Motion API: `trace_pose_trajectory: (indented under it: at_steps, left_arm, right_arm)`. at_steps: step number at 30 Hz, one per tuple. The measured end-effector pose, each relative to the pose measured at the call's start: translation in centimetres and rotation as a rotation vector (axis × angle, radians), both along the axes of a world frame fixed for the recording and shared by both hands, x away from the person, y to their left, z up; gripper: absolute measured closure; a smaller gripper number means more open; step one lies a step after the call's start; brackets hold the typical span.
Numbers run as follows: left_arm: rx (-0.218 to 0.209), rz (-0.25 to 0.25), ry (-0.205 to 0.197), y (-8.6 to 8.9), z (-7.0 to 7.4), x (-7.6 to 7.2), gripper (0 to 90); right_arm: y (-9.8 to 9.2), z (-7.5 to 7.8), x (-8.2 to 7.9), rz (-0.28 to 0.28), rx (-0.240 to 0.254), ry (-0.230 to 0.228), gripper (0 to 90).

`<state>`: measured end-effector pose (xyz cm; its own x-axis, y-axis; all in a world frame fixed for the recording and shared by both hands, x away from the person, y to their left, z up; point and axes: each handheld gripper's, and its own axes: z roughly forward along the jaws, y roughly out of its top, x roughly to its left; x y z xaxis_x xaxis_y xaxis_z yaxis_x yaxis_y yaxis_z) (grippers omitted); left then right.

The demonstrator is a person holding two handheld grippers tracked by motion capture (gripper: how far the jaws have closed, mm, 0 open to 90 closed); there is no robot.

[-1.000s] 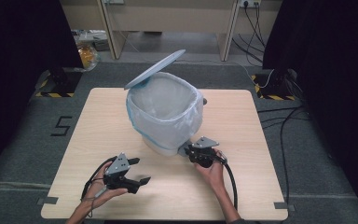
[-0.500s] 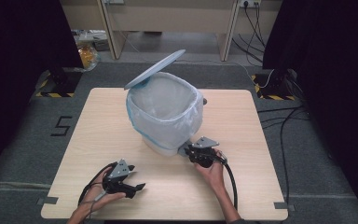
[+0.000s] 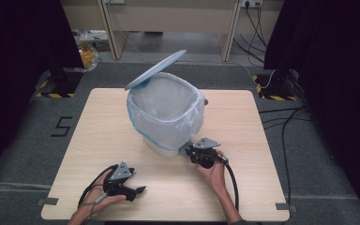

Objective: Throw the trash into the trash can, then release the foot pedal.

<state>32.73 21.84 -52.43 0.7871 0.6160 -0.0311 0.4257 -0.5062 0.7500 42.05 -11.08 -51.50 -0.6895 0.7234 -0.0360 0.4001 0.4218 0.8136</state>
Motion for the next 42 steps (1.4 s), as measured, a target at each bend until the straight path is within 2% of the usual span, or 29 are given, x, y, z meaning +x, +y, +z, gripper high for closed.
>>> trace_pose_trajectory:
  at_steps: [18,21,26,29,32,34,37,42]
  left_arm:
    - [0.0,0.001,0.003,0.0,0.0,0.0,14.6]
    - [0.0,0.002,0.002,0.0,0.0,0.0,14.6]
    - [-0.001,0.004,0.002,0.0,0.0,0.0,14.7]
    - [0.001,0.004,0.001,0.0,0.0,0.0,14.7]
    - [0.001,0.004,0.002,0.1,0.0,0.1,14.7]
    - [0.0,0.005,0.002,0.1,0.0,0.1,14.8]
    - [-0.003,0.007,0.003,0.0,0.0,0.1,14.8]
    - [-0.002,0.007,0.003,0.1,0.0,0.1,14.9]
  right_arm:
    - [0.0,0.0,0.0,0.0,0.0,0.0,73.5]
    - [0.0,0.0,0.0,-0.014,0.001,-0.006,70.5]
    - [-0.3,0.1,0.0,-0.049,0.027,0.001,59.3]
    - [-0.4,0.2,0.1,-0.06,0.033,-0.002,57.3]
    - [-0.5,0.4,0.0,-0.072,0.038,0.009,50.1]
    - [-0.6,0.6,-0.1,-0.086,0.04,-0.002,45.3]
    - [-0.9,1.0,-0.2,-0.099,0.08,-0.017,43.5]
    - [-1.6,1.9,-0.8,-0.113,0.072,-0.023,41.1]
